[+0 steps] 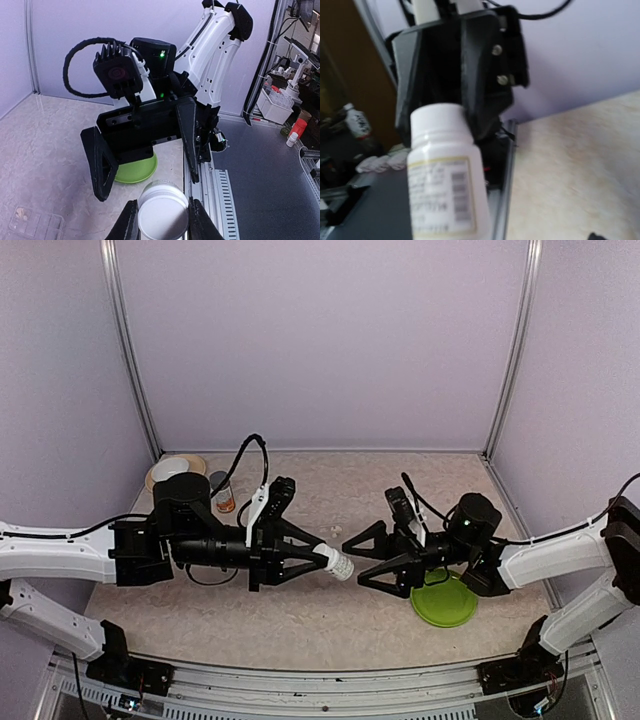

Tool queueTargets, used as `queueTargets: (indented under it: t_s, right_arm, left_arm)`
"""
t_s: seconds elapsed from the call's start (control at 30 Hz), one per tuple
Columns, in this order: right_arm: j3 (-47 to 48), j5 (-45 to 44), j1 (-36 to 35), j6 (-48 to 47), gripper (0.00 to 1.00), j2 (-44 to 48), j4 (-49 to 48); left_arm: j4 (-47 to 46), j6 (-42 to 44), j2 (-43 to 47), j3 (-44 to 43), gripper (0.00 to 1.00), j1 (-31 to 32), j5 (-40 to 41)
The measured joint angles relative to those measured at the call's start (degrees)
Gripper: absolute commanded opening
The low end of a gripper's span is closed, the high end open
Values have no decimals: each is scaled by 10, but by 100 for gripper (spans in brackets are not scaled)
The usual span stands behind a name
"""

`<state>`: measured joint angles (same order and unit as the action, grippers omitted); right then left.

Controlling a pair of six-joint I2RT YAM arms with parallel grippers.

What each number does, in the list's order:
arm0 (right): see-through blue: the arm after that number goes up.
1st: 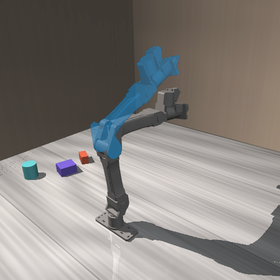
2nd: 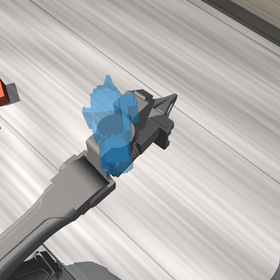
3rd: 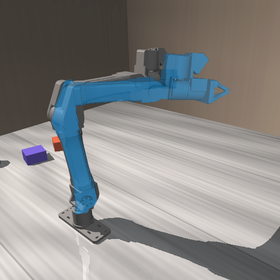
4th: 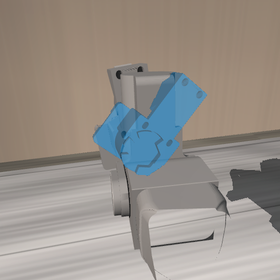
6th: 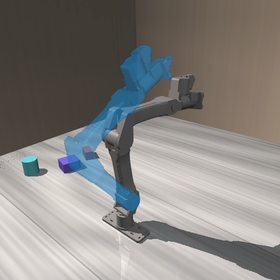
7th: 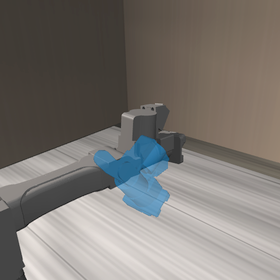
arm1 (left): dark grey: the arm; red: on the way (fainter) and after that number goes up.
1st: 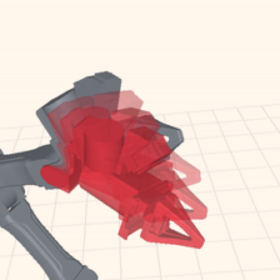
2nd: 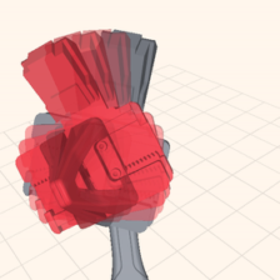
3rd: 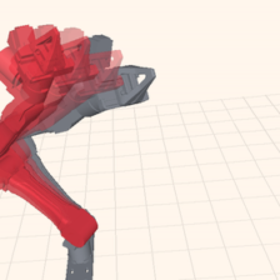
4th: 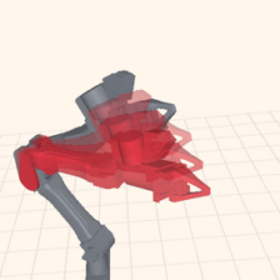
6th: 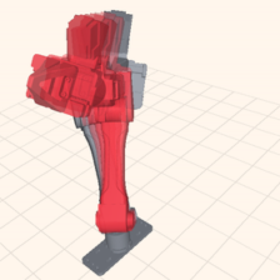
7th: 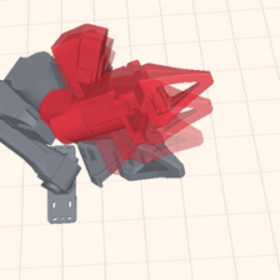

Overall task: Sort the pills into containers
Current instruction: Hold the pill bottle, then unscrew the lid of the pill bottle from the pill bottle.

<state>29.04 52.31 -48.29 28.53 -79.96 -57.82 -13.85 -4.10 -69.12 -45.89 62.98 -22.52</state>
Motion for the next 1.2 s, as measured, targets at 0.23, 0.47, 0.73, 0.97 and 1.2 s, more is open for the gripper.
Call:
queueTargets:
  t_s: [0.23, 0.47, 0.73, 0.97, 1.2]
  right_arm:
    - [17, 10, -36, 26, 81, -35, -68]
    - [32, 9, -52, 49, 69, -51, -105]
    - [43, 8, -56, 73, 34, -70, -131]
    - [49, 11, -55, 71, 6, -78, -135]
    - [49, -32, -52, -18, 0, -37, -26]
  left_arm:
    - [-57, 13, -1, 16, 14, 7, -4]
    - [-76, 23, -10, 16, 13, 17, 8]
    - [-81, 31, -12, 16, 13, 21, 21]
    - [-85, 30, -11, 17, 13, 22, 24]
    - [-58, -19, -16, 8, 14, 26, 81]
